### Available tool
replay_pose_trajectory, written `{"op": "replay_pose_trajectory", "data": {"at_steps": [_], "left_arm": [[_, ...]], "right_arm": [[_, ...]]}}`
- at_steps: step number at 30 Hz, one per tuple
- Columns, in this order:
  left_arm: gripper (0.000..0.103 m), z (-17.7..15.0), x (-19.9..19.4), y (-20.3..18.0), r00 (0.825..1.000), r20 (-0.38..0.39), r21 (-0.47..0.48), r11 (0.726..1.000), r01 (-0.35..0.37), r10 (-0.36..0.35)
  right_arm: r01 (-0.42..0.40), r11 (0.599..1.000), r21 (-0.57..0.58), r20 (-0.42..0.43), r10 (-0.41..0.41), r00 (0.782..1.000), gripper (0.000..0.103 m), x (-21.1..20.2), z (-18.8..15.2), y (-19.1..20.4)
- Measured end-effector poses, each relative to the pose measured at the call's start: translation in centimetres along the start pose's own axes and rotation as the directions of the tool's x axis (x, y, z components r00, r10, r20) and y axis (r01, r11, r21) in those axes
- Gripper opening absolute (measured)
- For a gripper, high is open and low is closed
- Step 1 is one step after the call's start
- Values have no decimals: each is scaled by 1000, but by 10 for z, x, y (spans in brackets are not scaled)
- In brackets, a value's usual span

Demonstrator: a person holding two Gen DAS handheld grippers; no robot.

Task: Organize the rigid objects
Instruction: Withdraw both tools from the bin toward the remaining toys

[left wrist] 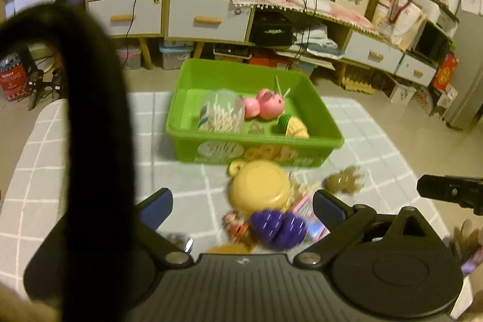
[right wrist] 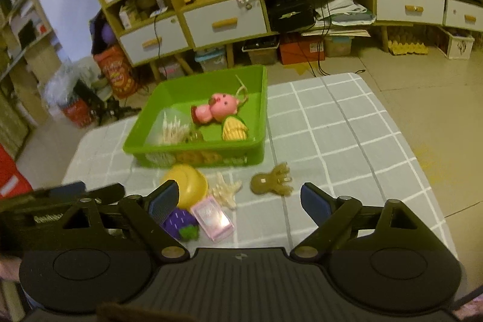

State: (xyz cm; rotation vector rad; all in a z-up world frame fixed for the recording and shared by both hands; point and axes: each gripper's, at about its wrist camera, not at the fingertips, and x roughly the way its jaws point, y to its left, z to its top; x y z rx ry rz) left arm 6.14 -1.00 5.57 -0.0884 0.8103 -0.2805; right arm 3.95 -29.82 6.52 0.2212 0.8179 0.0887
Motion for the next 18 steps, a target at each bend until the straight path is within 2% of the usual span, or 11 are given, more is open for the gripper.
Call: {"op": "replay_pose_trajectory", "data": {"at_steps": [5, 11, 18], "left_arm": [[76, -25, -10, 13, 1000, -23, 40, 999, -12, 13], [76, -56, -13, 36, 999, -41, 42, 999, -23, 25], [76, -85, -7, 44, 998, -53, 68, 997, -27, 31]], "right_arm": [[17, 999, -46, -12, -17, 1000, 91, -4, -24, -3], [49, 997, -58, -6, -49, 999, 93, -2, -46, -10], [61, 995, -82, 16, -60, 998, 96, 3, -57, -7]]}}
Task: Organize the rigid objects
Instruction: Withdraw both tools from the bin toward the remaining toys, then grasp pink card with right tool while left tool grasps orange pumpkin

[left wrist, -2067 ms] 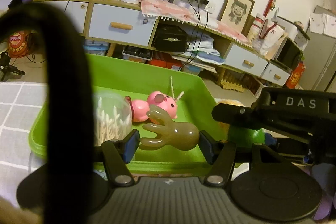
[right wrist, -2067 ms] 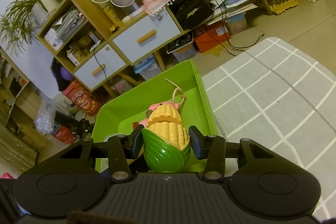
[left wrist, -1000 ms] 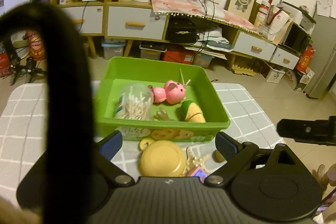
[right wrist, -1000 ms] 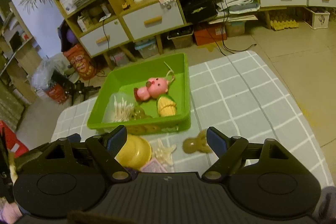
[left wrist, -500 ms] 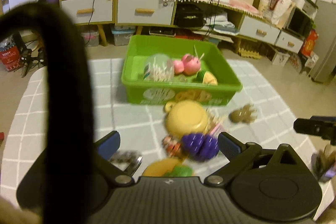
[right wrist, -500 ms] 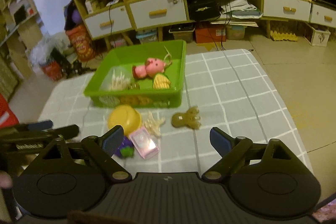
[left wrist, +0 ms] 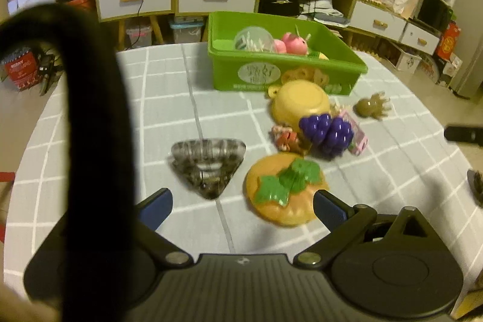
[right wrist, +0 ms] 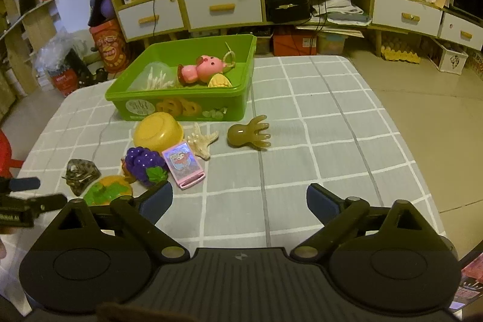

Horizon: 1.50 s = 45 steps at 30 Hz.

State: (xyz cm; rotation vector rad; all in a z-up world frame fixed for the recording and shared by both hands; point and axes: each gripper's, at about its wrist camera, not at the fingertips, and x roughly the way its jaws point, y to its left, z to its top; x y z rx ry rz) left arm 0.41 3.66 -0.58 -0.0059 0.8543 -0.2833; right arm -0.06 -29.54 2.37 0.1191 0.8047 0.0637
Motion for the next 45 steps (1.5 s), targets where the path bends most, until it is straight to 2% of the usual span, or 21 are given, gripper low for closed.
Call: {"op": "replay_pose_trajectory", "data": {"at_steps": [8, 11, 17, 21, 29, 33, 37, 45], "left_arm": [[76, -24, 9, -9, 999, 28, 71, 997, 32, -34], [76, -33, 15, -11, 999, 25, 76, 996, 41, -43], [76, -48, 25, -18, 1000, 3, 147, 989, 28, -29], [80, -54, 26, -20, 999, 43, 176, 984, 14, -22], [81, -58, 26, -17, 996, 74, 176, 984, 27, -40], [81, -58, 27, -16, 995, 87, 182, 983, 36, -52], [81, -58, 30, -16, 993, 101, 183, 982, 42, -62], [81, -52, 37, -19, 992, 111, 173, 984, 44, -64]], "right_arm": [[-15, 998, -53, 44, 18, 999, 100, 2, -4, 16], [-10, 995, -97, 26, 13, 1000, 100, 10, -9, 23], [8, 985, -175, -20, -12, 1000, 100, 24, -24, 33], [10, 981, -195, -51, -21, 998, 100, 34, -33, 33], [18, 953, -303, -98, -50, 994, 100, 54, -58, 40], [-10, 959, -285, -82, -14, 997, 101, 54, -62, 37], [-48, 980, -195, -98, 30, 995, 101, 60, -60, 27], [-56, 976, -213, -27, 51, 998, 101, 69, -59, 30]]}}
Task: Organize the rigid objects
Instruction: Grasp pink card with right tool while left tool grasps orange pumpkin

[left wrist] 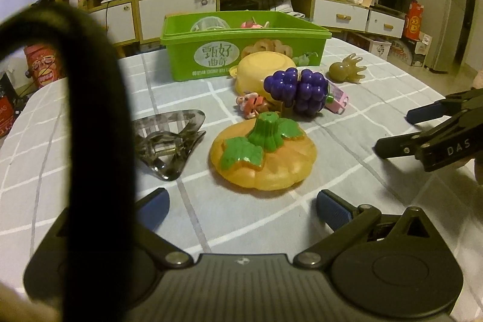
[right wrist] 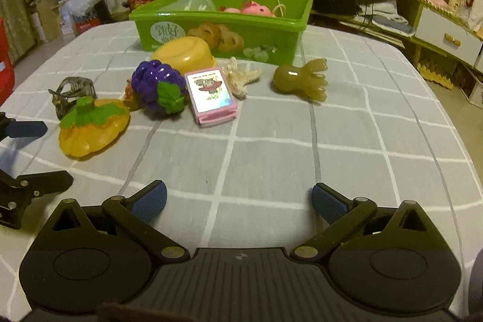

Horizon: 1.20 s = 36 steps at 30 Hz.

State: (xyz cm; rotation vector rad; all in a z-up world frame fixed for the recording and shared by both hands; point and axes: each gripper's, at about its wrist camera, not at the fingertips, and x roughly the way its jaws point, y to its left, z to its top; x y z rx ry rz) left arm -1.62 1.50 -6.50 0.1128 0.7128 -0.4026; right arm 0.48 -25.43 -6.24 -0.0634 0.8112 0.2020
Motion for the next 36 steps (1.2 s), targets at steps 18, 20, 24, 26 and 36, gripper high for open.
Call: {"op": "replay_pose_trajectory", "data": {"at_steps": [18, 20, 24, 26, 36], "left_arm": [[72, 23, 26, -6, 999, 18, -1, 999, 34, -34], [67, 25, 27, -5, 999, 24, -7, 999, 39, -39], [61, 27, 29, -4, 999, 24, -14, 999, 47, -47], [61, 28, 30, -4, 998, 24, -19, 999, 51, -51], [61, 30, 29, -4, 999, 13, -20, 998, 51, -51]], "right_arm": [[-43, 998, -44, 87, 47, 995, 101, 39, 33, 10], [-46, 998, -51, 90, 51, 995, 101, 42, 36, 10], [-55, 996, -64, 99, 61, 993, 96, 45, 41, 12], [-63, 995, -76, 103, 71, 992, 93, 45, 42, 13], [-79, 985, -151, 104, 95, 990, 46, 38, 47, 30]]}}
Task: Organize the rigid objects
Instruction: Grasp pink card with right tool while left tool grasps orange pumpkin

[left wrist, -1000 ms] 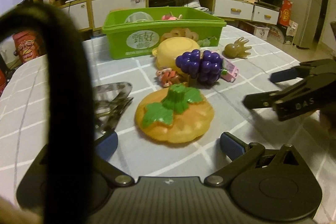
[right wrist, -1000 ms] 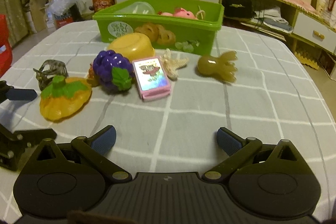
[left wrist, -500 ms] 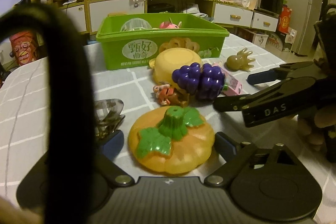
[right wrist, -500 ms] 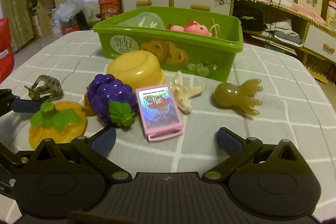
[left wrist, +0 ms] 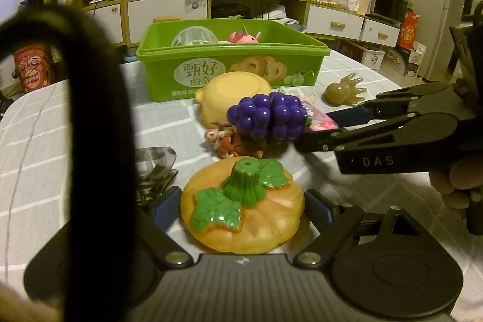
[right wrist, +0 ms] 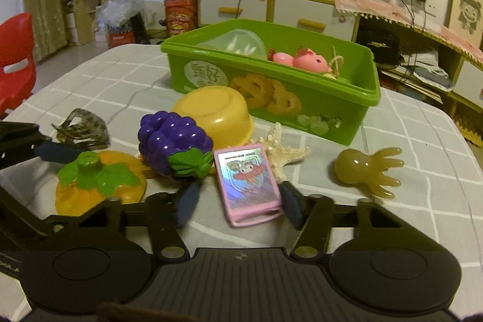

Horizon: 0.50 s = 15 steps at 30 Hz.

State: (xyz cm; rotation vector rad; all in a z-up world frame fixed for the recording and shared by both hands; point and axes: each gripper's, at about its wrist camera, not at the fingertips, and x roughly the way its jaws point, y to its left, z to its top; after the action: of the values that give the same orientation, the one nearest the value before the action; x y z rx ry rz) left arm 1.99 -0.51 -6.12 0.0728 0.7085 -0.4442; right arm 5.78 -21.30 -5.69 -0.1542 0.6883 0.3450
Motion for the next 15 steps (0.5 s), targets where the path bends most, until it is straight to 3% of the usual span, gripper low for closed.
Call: {"op": "replay_pose_trajectory", "data": {"at_steps": [15], "left_arm": [[60, -3, -3, 3, 1000, -7, -2, 1000, 9, -9]], "right_arm": [[10, 1000, -7, -45, -11, 999, 42, -12, -1, 1]]}}
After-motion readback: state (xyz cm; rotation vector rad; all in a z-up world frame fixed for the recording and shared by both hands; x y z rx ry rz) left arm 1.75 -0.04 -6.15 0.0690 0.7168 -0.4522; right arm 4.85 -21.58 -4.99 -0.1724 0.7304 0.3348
